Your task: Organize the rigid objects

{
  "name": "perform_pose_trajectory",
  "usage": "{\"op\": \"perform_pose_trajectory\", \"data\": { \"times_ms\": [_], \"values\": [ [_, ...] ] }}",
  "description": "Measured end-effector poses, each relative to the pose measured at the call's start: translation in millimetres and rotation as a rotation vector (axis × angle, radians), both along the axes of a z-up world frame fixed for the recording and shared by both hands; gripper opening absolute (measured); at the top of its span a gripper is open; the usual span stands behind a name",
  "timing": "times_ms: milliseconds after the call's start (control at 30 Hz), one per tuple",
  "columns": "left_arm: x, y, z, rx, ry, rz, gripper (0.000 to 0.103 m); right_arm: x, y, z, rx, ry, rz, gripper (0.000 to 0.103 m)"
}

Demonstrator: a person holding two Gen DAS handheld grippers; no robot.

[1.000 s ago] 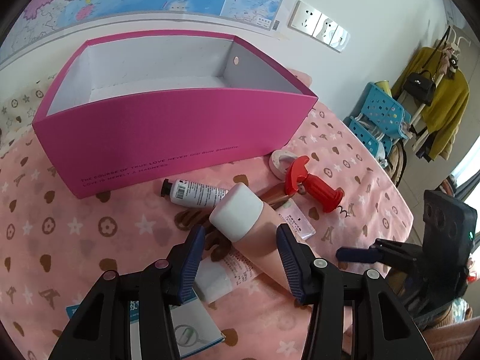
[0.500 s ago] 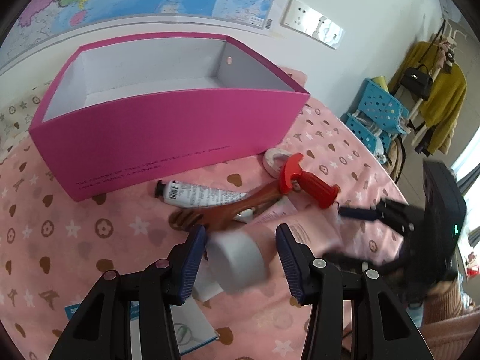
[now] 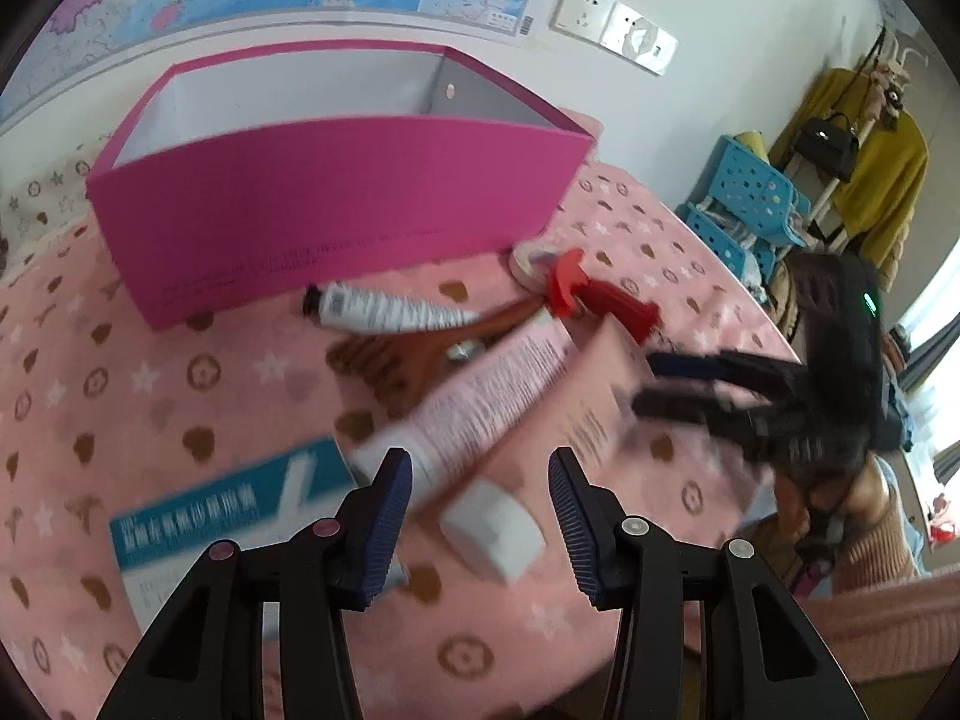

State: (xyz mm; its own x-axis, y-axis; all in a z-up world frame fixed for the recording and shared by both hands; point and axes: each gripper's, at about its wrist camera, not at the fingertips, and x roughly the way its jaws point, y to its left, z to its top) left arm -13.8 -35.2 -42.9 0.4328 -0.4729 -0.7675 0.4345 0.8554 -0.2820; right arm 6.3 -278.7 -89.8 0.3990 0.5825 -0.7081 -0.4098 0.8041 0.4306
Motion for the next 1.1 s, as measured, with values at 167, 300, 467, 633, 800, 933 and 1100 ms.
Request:
{"op": "perform_pose_trajectory", "data": {
  "times_ms": [167,300,467,633,800,933,1100],
  "values": [
    [-14.4,-3.9,-8.3,0.008,0.035,-0.018,0.047,6.4,-6.7,-3.3,0.106,0.038,-0.010,0.070],
    [-15.0,-10.6,-15.6,0.017,0.063,-0.027,0.047,7.5,-3.2,-3.1,0.108,0.046,-0.007,0.061],
    [-13.1,-10.3,-14.1,0.002,0.068,-0.022,0.047,3.7,-5.7,-0.9,0.102,0.055,-0.032,0.059],
    [-13.8,-8.5,-6.4,-0.021,0.060,-0.030,0.047,-2.5,-6.6,9.9,0.088,0.048,-0.051,0.059],
    [-14.0,-10.7,1.6,-0.036,0.036,-0.049,0.047,-7.4,1.8,28.2,0.115,0.009,-0.005,0.054],
    [-13.9,-15.4,7.3,-0.070,0.019,-0.084,0.047,-7.1,12.8,37.9,0.094,-0.028,0.029,0.034],
    [-7.5,-16.3,-0.5,-0.055,0.035,-0.067,0.047,0.1,14.3,26.1,0.111,0.012,0.019,0.036]
  ]
}}
